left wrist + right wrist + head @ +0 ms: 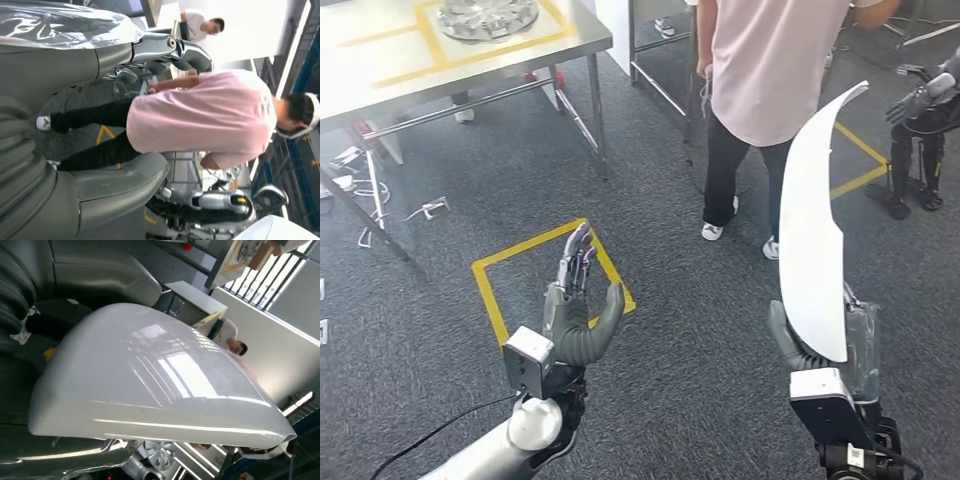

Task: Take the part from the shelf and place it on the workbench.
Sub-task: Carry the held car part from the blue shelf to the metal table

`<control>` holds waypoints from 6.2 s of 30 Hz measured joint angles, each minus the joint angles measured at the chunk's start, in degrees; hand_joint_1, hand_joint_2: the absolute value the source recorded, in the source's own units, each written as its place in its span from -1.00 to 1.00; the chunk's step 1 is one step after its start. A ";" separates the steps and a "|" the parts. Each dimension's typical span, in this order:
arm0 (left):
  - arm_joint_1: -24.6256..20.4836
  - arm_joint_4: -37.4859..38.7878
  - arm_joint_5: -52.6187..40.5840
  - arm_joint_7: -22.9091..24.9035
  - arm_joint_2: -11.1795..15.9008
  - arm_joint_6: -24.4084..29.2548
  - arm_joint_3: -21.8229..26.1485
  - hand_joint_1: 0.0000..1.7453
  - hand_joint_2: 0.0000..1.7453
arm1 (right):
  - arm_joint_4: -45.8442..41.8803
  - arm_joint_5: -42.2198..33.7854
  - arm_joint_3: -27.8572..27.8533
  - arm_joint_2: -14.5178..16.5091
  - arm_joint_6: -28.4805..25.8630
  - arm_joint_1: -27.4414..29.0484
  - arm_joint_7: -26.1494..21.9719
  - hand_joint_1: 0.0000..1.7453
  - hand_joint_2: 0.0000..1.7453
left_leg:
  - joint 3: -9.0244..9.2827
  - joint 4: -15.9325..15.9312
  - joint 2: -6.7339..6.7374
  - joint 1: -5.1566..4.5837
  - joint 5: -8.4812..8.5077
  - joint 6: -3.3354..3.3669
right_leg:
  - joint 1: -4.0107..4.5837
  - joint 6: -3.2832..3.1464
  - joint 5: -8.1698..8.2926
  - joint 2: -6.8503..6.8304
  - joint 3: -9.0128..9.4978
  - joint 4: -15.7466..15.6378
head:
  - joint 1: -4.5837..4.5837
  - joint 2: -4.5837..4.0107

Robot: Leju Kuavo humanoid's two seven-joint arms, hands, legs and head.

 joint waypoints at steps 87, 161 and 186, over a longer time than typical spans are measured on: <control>-4.19 1.95 3.94 0.38 -0.58 -0.04 -1.30 -1.00 1.00 | -1.16 -1.06 -1.67 0.02 0.04 1.58 1.21 1.00 1.00 | -0.13 0.35 -0.55 -0.45 -0.59 -0.49 | 0.66 -1.75 8.48 1.52 6.91 -17.52 | -0.51 0.01; -3.77 1.86 2.34 2.44 0.09 -0.02 -1.87 -1.00 1.00 | -1.08 -2.16 -1.42 -0.17 -0.11 1.28 0.21 1.00 1.00 | -5.57 0.71 3.69 0.41 3.03 -1.87 | -0.71 -0.67 3.76 0.61 14.06 -19.60 | -1.49 0.02; -3.53 1.60 2.18 2.08 0.01 -0.02 -1.97 -1.00 1.00 | -1.03 -2.44 -1.44 -0.11 -0.05 1.21 -0.38 1.00 1.00 | -6.88 17.67 2.65 -0.46 -12.10 -1.75 | 0.95 -3.13 9.46 1.08 7.38 -18.41 | -0.57 0.00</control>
